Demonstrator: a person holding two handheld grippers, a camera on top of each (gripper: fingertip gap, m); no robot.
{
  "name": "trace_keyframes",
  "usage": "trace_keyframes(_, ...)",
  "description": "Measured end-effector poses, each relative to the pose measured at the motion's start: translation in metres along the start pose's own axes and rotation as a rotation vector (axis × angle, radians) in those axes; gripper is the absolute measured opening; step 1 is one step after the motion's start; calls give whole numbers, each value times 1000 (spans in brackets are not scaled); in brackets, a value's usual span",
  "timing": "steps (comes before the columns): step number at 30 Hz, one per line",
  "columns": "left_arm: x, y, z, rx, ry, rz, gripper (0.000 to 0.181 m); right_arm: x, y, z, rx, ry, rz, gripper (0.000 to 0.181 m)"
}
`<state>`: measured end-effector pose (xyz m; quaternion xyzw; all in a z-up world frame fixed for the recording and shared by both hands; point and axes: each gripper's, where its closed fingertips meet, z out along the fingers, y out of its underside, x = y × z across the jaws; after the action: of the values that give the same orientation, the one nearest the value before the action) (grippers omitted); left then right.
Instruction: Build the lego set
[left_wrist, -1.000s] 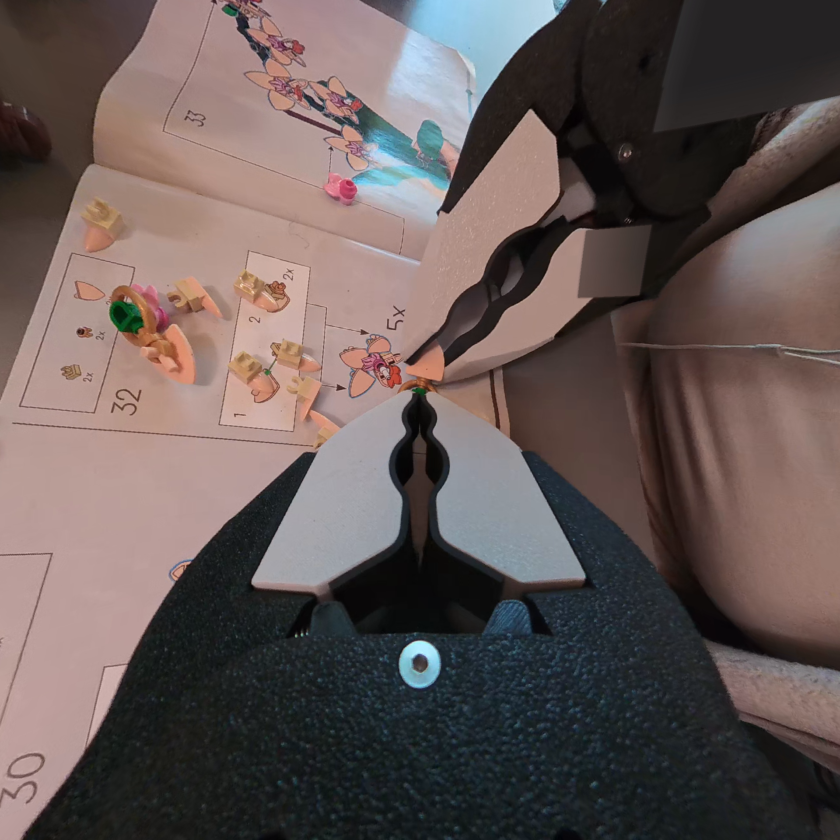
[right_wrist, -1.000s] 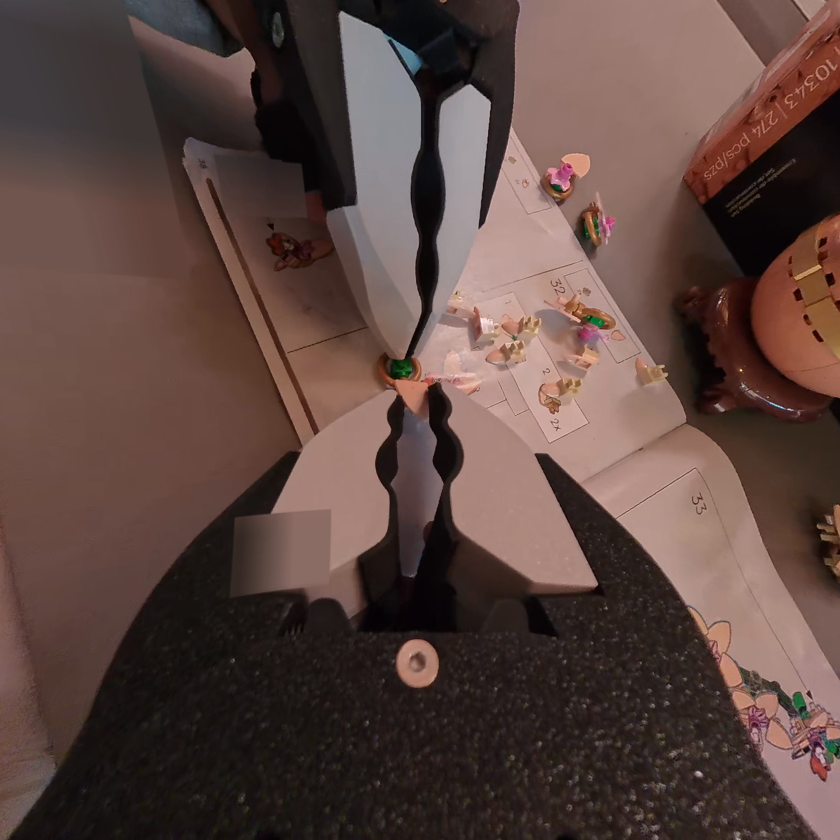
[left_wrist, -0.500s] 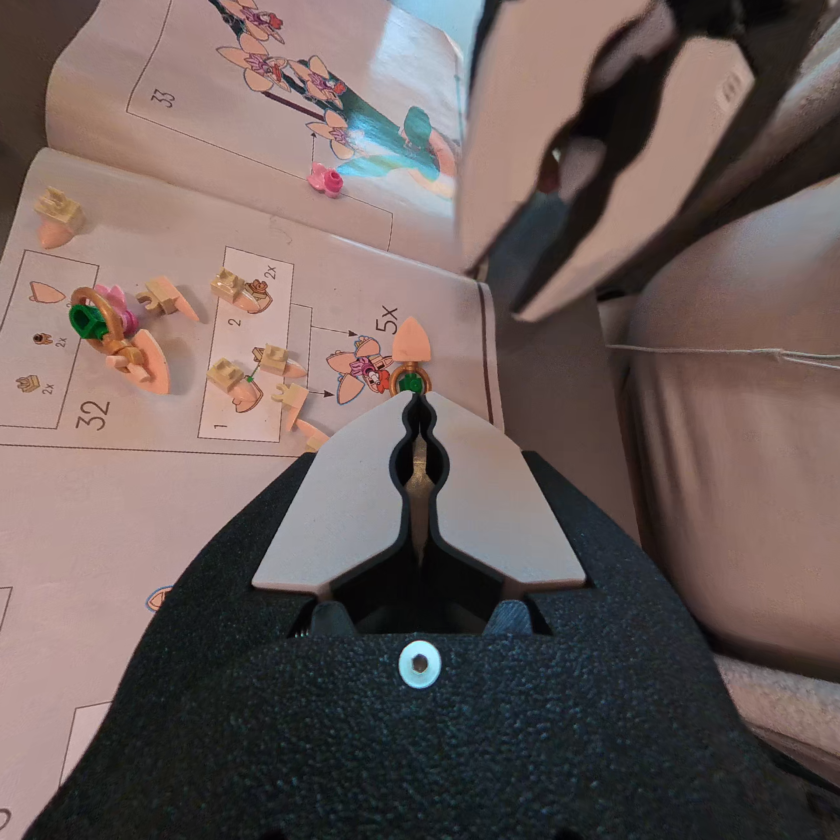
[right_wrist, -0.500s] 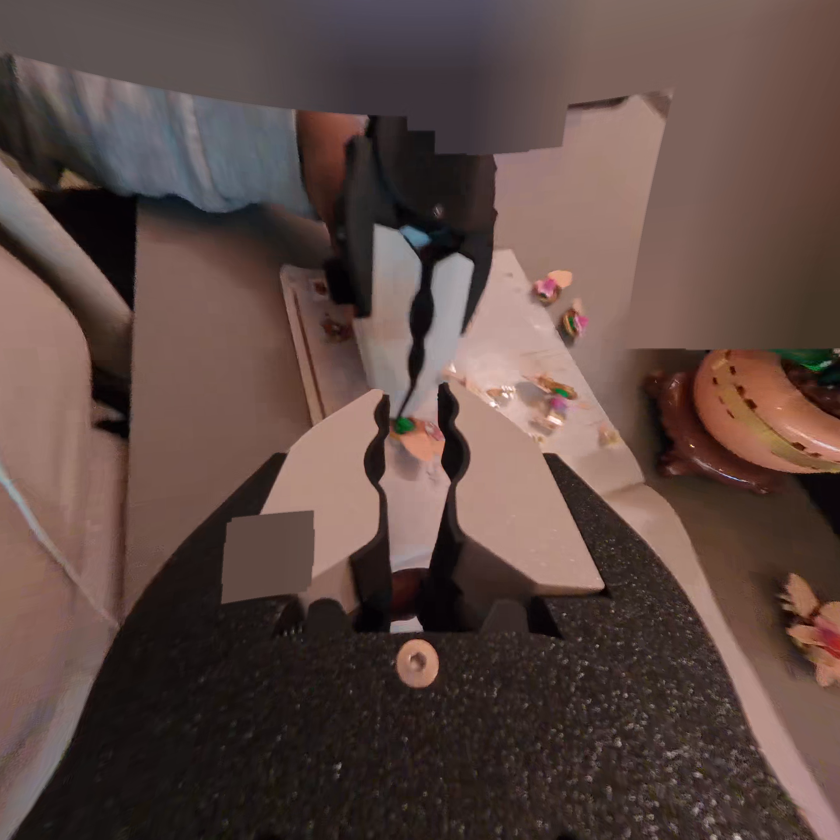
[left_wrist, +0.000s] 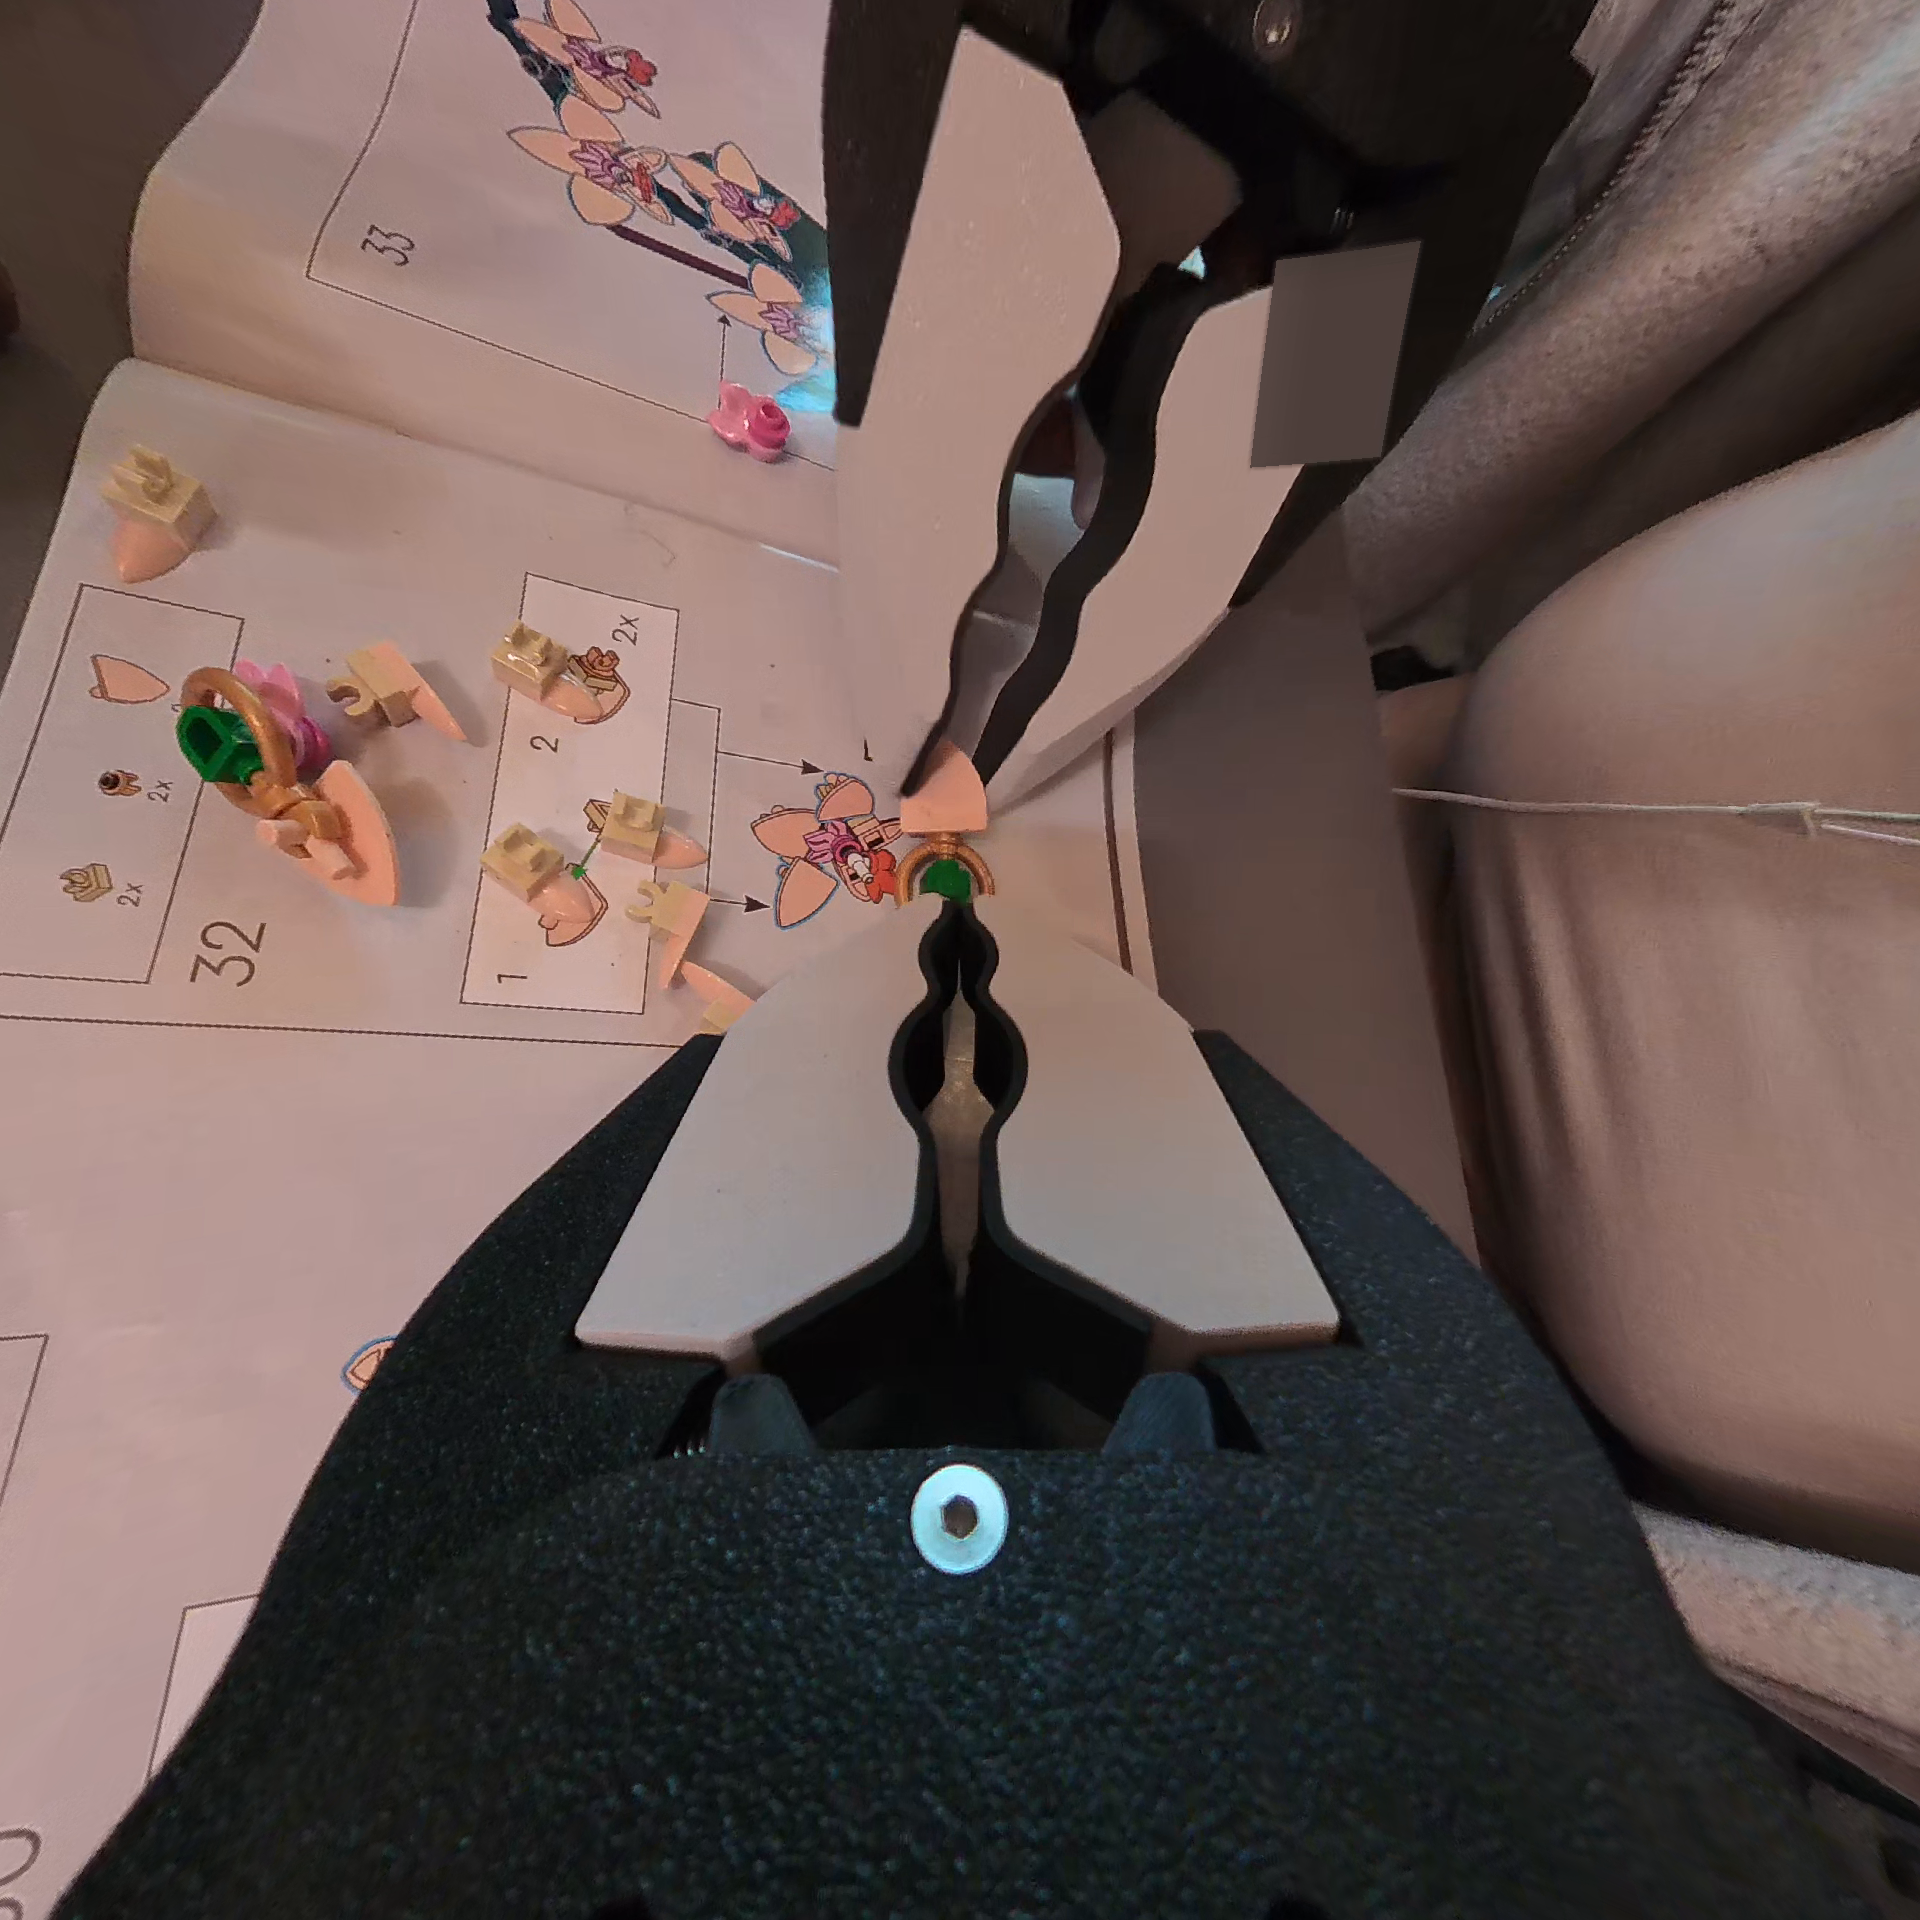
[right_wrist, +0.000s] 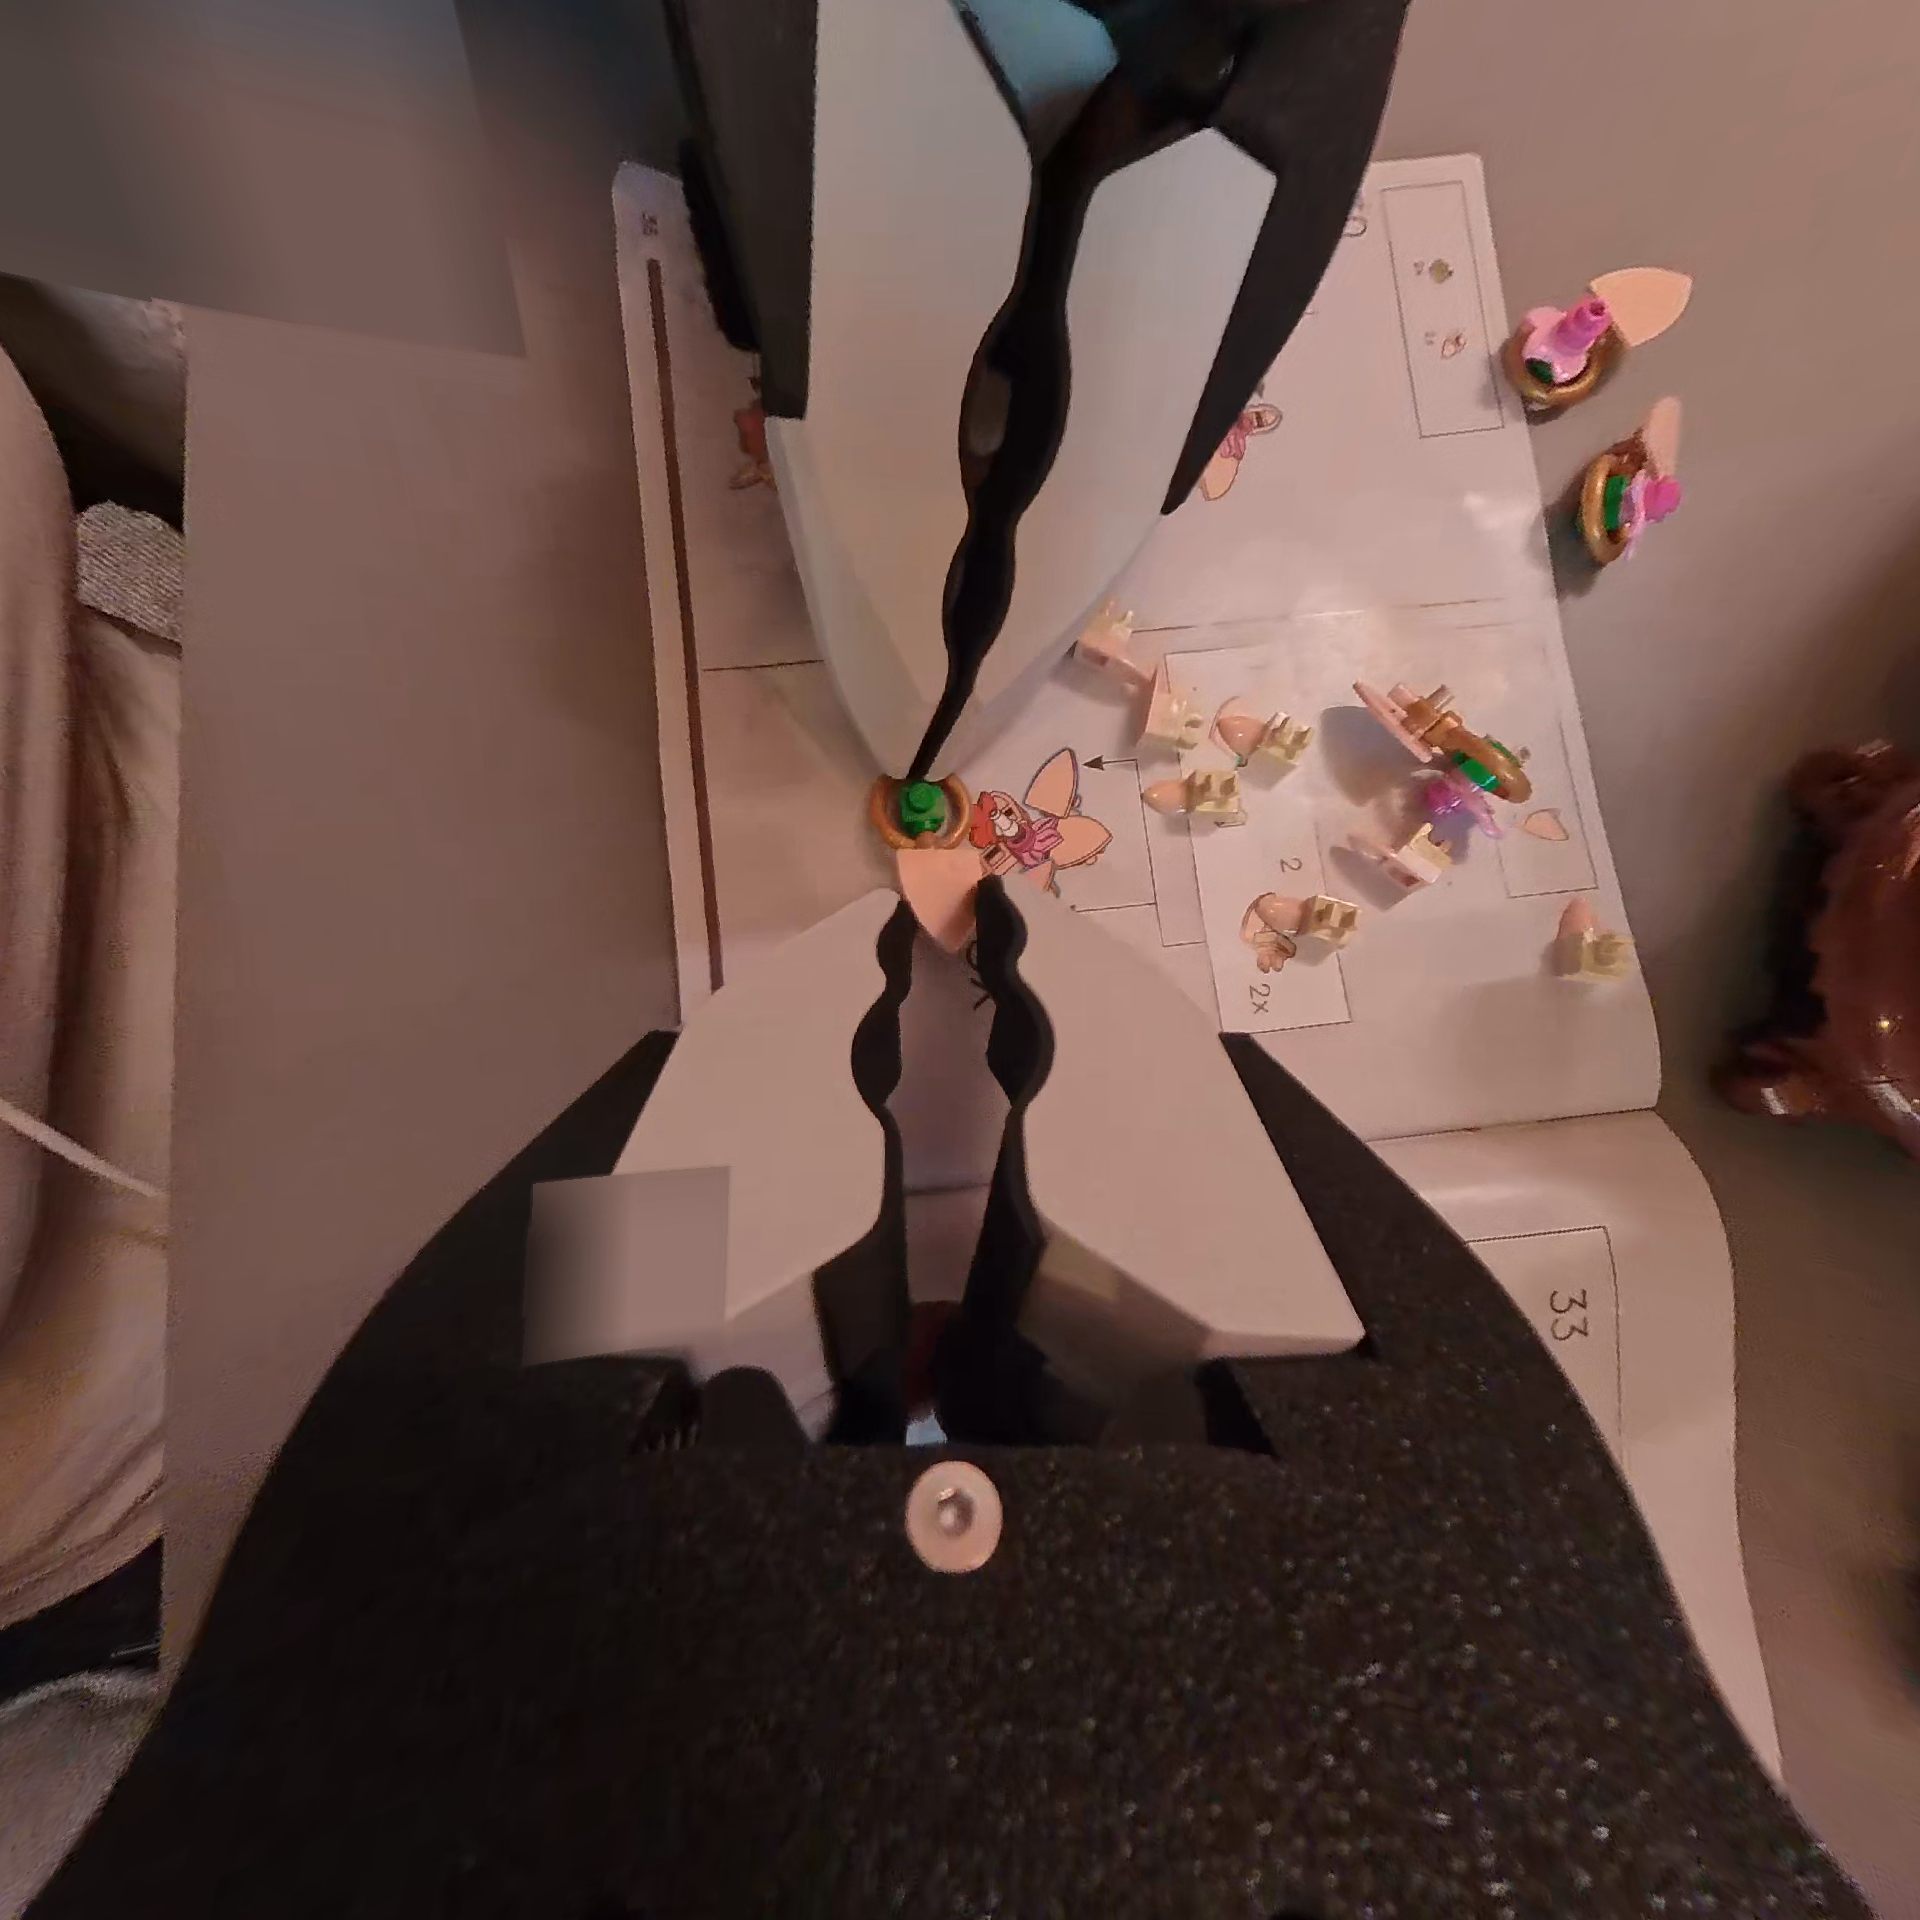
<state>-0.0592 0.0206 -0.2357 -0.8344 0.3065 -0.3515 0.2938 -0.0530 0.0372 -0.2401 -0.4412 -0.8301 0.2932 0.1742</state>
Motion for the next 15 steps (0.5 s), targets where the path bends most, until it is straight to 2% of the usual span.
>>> trace_keyframes(8,-1,0,1,0,-27,19,0,1,-2,2,-11,109,-97,11)
trace_keyframes(15,-1,-1,1,2,-22,4,0,0,-7,2,19,332,-228,6)
